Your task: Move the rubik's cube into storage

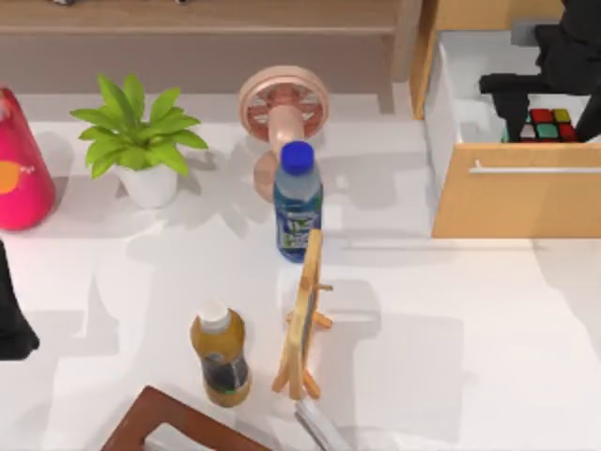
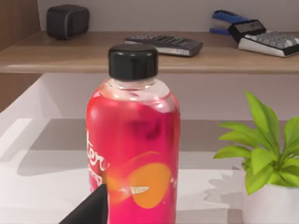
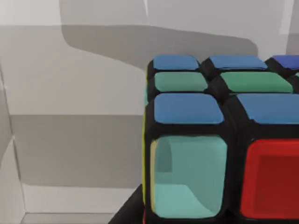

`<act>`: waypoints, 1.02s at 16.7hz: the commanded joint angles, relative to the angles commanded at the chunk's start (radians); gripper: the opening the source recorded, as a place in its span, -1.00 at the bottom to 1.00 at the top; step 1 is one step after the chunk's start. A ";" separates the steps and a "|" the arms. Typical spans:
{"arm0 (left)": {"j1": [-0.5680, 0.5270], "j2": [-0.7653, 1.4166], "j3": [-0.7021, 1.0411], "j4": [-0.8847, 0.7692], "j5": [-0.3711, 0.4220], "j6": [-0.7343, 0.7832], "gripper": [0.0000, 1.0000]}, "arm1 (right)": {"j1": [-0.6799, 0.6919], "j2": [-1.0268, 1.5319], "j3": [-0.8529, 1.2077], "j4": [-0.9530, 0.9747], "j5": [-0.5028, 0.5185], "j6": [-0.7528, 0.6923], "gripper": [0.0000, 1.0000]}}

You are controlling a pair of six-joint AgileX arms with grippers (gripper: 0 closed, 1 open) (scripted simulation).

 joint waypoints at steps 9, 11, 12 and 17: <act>0.000 0.000 0.000 0.000 0.000 0.000 1.00 | 0.000 0.000 0.000 0.000 0.000 0.000 0.36; 0.000 0.000 0.000 0.000 0.000 0.000 1.00 | 0.000 0.000 0.000 0.000 0.000 0.000 0.66; 0.000 0.000 0.000 0.000 0.000 0.000 1.00 | 0.000 0.000 0.000 0.000 0.000 0.000 0.81; 0.000 0.000 0.000 0.000 0.000 0.000 1.00 | 0.000 0.000 0.000 0.000 0.000 0.000 1.00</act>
